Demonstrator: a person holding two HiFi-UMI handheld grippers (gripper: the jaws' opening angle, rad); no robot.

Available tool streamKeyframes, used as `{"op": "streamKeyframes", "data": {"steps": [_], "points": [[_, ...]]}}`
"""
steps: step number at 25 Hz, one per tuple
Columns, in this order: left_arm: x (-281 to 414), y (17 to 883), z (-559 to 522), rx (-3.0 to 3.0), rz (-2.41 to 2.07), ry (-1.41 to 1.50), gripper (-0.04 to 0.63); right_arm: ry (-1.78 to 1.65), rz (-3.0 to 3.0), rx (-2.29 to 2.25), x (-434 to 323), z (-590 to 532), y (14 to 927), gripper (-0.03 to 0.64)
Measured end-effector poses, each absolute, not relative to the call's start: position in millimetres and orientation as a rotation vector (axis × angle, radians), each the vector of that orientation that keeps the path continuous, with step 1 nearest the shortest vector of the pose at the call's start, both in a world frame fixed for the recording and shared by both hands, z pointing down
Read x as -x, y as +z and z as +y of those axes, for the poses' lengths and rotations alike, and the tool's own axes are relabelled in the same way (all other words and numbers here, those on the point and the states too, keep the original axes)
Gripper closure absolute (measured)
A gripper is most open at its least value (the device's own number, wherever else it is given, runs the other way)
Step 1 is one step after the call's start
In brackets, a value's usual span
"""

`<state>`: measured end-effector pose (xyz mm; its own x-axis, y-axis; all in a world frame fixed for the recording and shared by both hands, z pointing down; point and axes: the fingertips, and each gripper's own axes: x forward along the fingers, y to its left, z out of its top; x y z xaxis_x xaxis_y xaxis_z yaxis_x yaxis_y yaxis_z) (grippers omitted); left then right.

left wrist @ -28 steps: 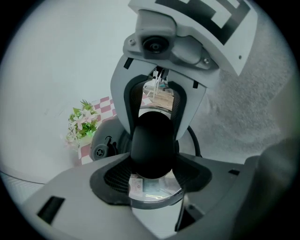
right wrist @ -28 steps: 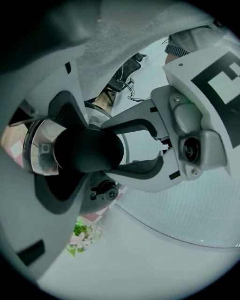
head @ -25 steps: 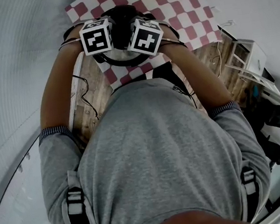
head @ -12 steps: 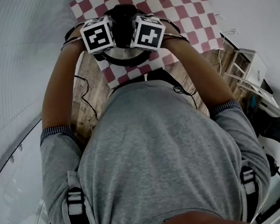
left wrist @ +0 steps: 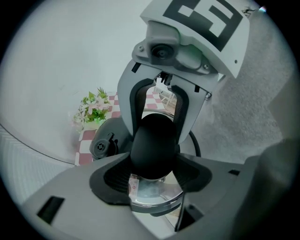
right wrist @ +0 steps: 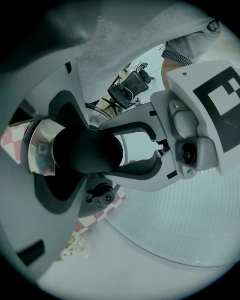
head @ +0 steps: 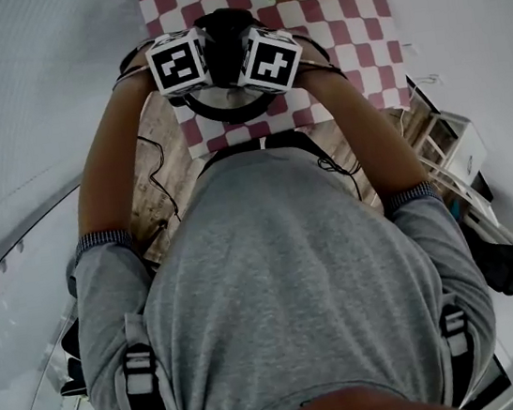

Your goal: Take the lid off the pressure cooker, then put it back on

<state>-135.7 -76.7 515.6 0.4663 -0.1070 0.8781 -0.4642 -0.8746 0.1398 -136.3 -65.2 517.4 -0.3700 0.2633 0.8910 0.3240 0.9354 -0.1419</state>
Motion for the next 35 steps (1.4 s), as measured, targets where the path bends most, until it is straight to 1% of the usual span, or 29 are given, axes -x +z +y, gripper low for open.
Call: {"op": "streamKeyframes", "data": {"steps": [13, 24, 30, 35], "points": [[135.9, 513.3, -81.4, -2.244, -0.666, 1.383, 0.295, -0.186, -1.908, 0.557, 135.6, -62.3, 520.2, 0.316], [137.8, 516.4, -76.7, -2.279, -0.571, 1.395, 0.295, -0.222, -1.859, 0.576, 136.7, -63.2, 520.3, 0.313], [138.0, 515.5, -76.7, -2.248, -0.52, 1.458, 0.295, -0.255, -1.862, 0.63, 137.9, -61.0, 520.0, 0.308], [137.4, 512.3, -79.1, -2.231, -0.576, 1.429, 0.295, -0.285, -1.848, 0.673, 137.3, -60.8, 520.4, 0.305]]}}
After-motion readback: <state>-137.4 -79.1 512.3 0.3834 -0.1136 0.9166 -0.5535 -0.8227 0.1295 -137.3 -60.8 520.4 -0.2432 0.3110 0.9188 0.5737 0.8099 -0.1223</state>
